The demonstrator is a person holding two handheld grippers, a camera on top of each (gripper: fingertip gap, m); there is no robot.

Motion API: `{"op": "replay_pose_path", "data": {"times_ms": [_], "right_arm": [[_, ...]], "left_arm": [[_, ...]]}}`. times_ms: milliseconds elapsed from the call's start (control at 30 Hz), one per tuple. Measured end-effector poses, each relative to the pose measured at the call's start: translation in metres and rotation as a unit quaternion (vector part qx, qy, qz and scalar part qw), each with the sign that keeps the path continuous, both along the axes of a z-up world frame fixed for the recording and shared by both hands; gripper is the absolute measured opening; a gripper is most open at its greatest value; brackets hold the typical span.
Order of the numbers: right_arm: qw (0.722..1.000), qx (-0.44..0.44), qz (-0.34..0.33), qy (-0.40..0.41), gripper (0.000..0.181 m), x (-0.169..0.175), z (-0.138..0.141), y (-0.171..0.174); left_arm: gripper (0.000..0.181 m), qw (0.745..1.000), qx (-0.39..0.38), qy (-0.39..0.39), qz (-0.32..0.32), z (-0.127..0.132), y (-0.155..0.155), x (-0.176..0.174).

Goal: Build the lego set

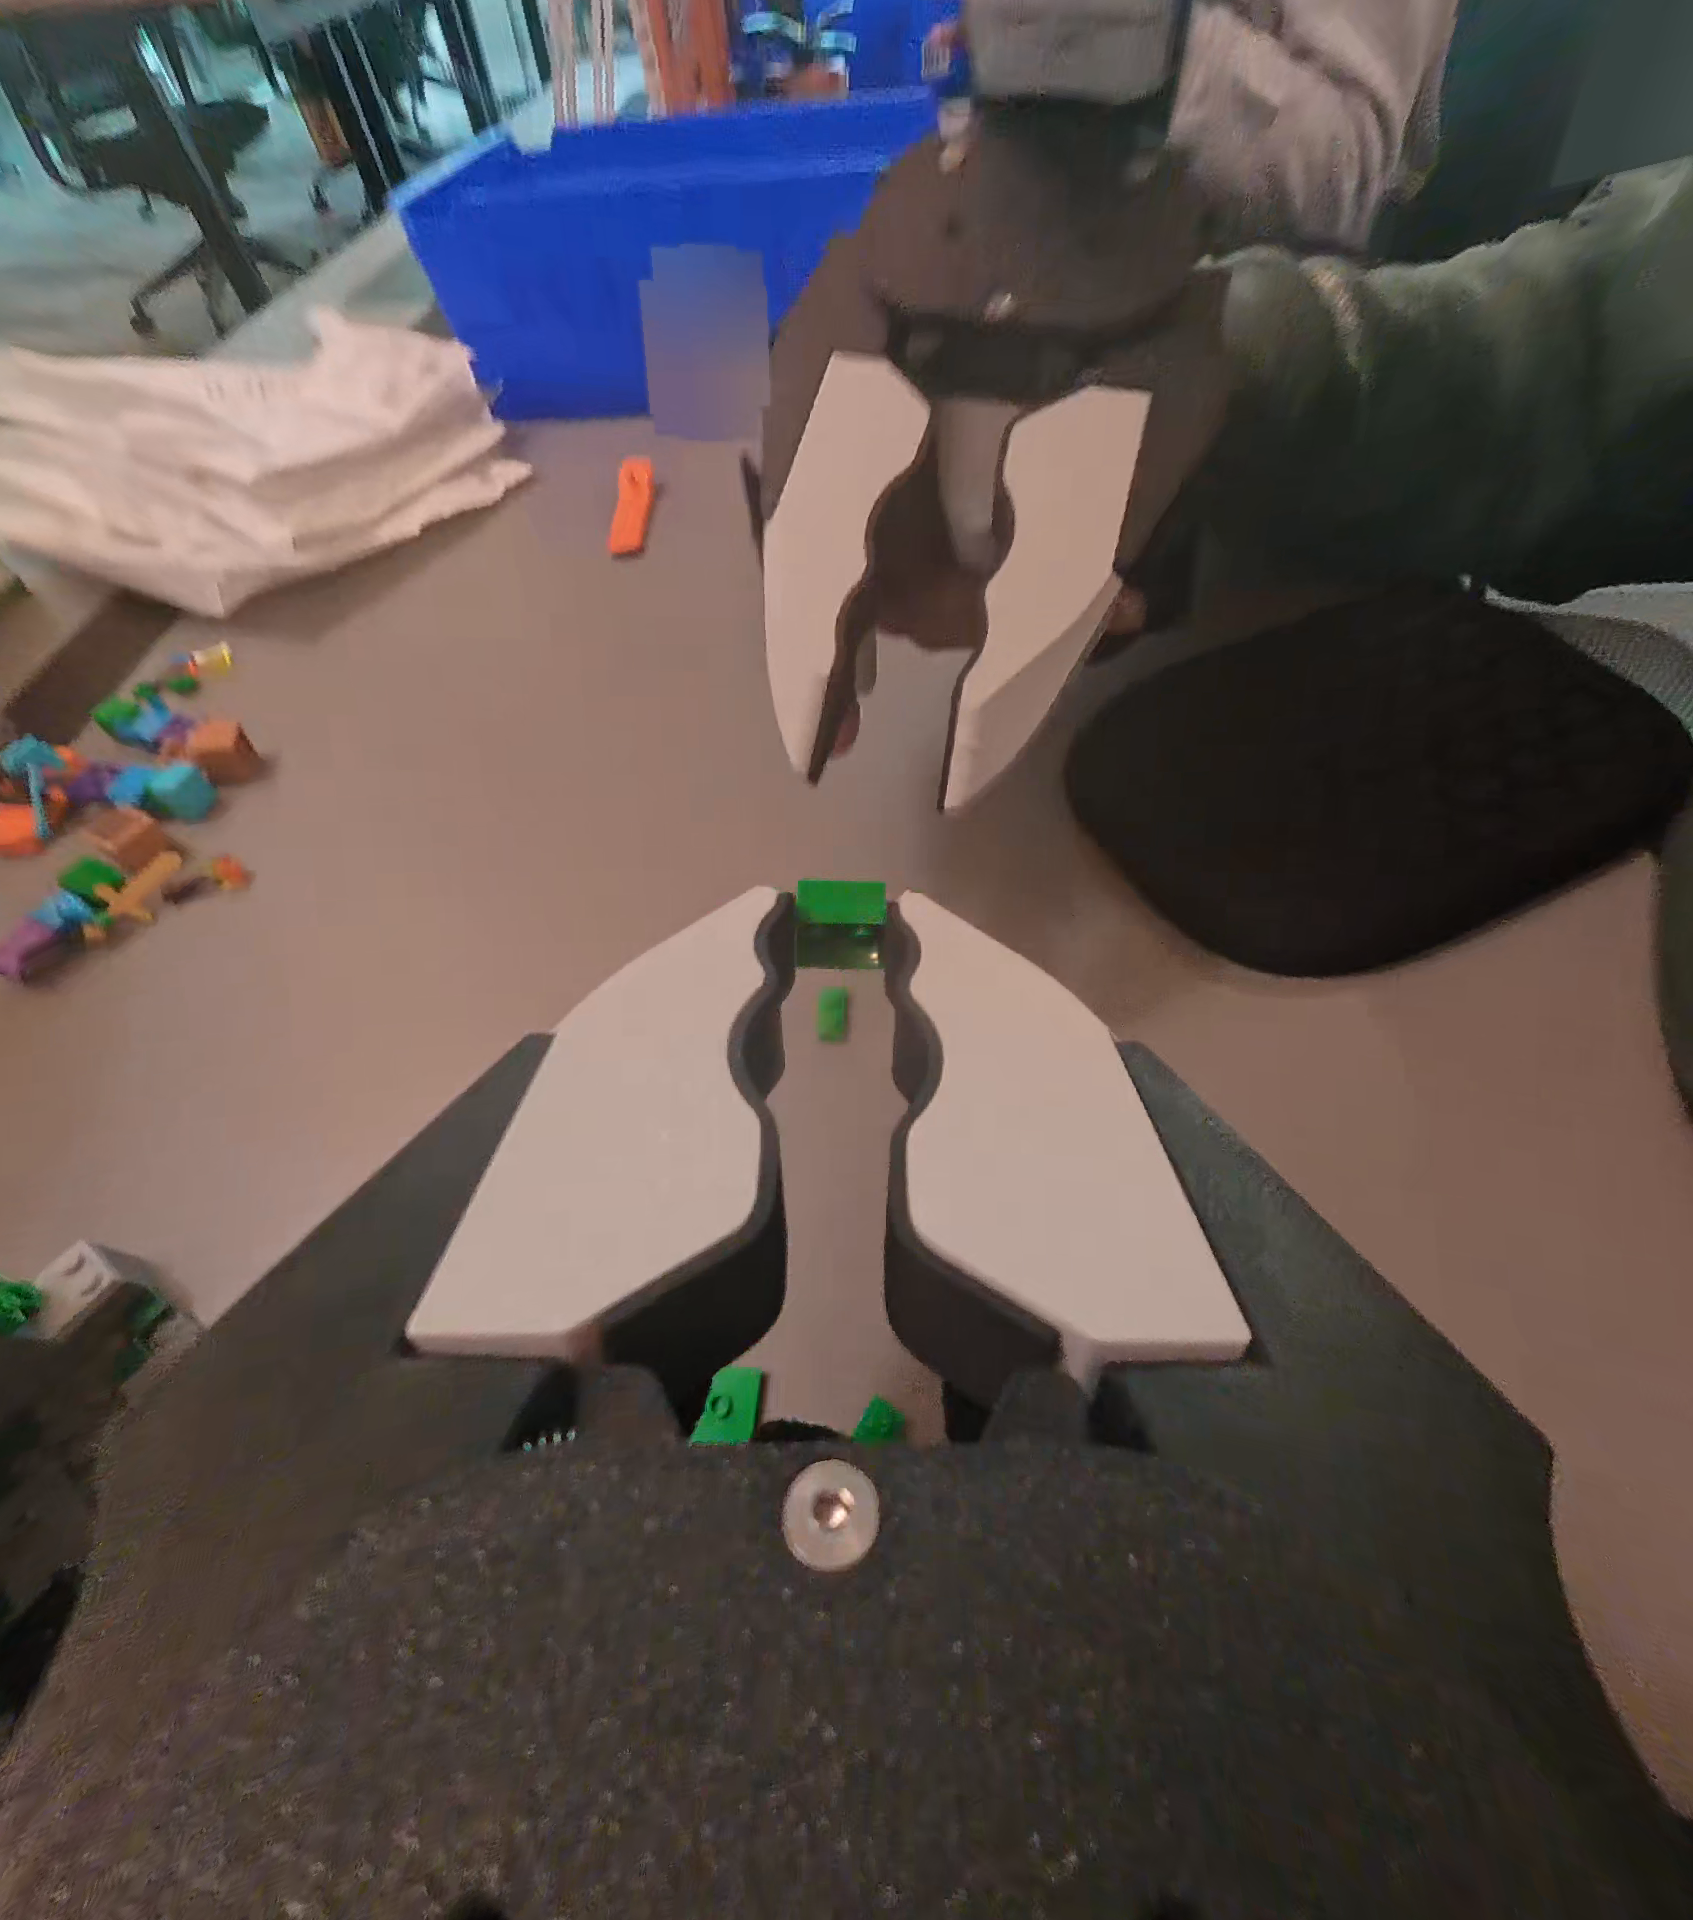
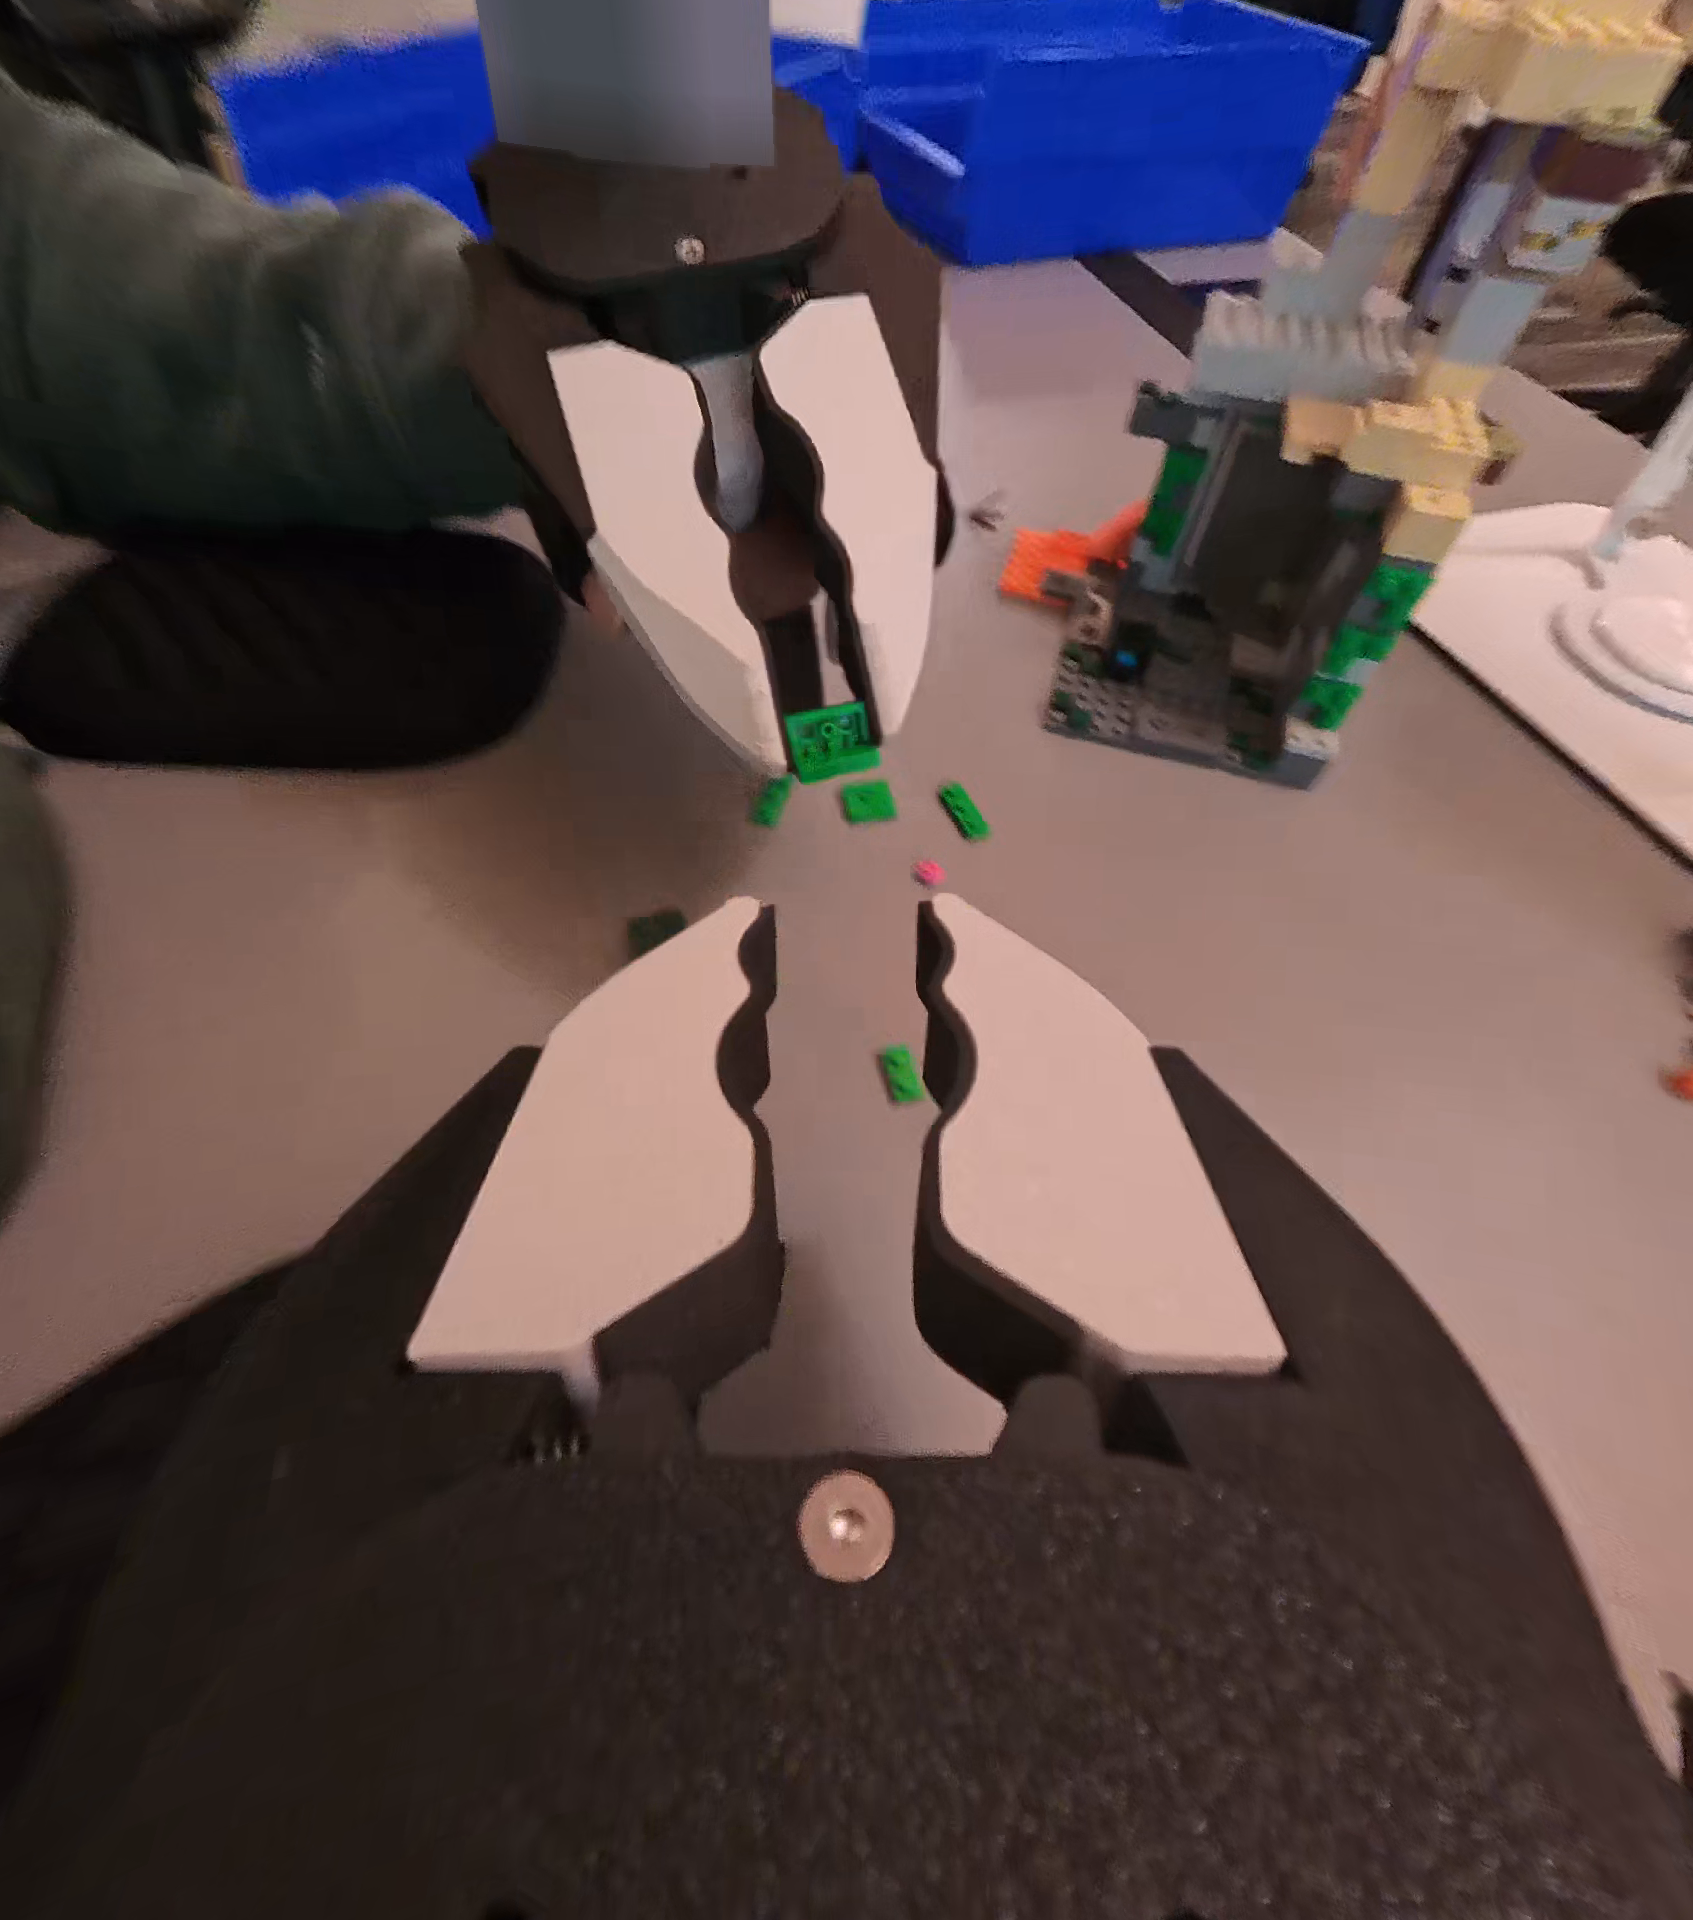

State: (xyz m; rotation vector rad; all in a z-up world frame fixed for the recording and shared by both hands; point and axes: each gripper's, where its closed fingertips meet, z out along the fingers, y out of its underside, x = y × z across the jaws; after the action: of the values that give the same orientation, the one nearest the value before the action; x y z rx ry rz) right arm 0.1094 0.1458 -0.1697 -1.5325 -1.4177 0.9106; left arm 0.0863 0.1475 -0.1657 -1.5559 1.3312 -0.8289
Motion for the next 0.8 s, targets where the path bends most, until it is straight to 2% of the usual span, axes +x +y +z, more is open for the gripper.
{"op": "replay_pose_path", "data": {"times_ms": [133, 233, 300, 600, 800], "right_arm": [[0.99, -0.115, 0.05, 0.069, 0.023, -0.017, 0.02, -0.025], [0.965, -0.23, 0.052, 0.11, 0.022, -0.024, 0.034, -0.027], [0.953, -0.275, 0.054, 0.115, 0.019, -0.028, 0.037, -0.028], [0.934, -0.332, 0.078, 0.108, 0.007, -0.041, 0.036, -0.039], [0.897, -0.372, 0.144, 0.191, 0.003, -0.037, 0.063, -0.046]], "left_arm": [[0.016, 0.999, 0.052, -0.009, -0.005, 0.017, -0.018, 0.001], [0.016, 0.997, 0.074, -0.01, -0.005, 0.025, -0.029, 0.002], [0.016, 0.996, 0.088, -0.005, -0.002, 0.027, -0.033, 0.001], [0.016, 0.992, 0.126, 0.019, 0.016, 0.031, -0.04, -0.004], [0.02, 0.99, 0.132, -0.032, 0.025, 0.05, -0.05, -0.008]]}}
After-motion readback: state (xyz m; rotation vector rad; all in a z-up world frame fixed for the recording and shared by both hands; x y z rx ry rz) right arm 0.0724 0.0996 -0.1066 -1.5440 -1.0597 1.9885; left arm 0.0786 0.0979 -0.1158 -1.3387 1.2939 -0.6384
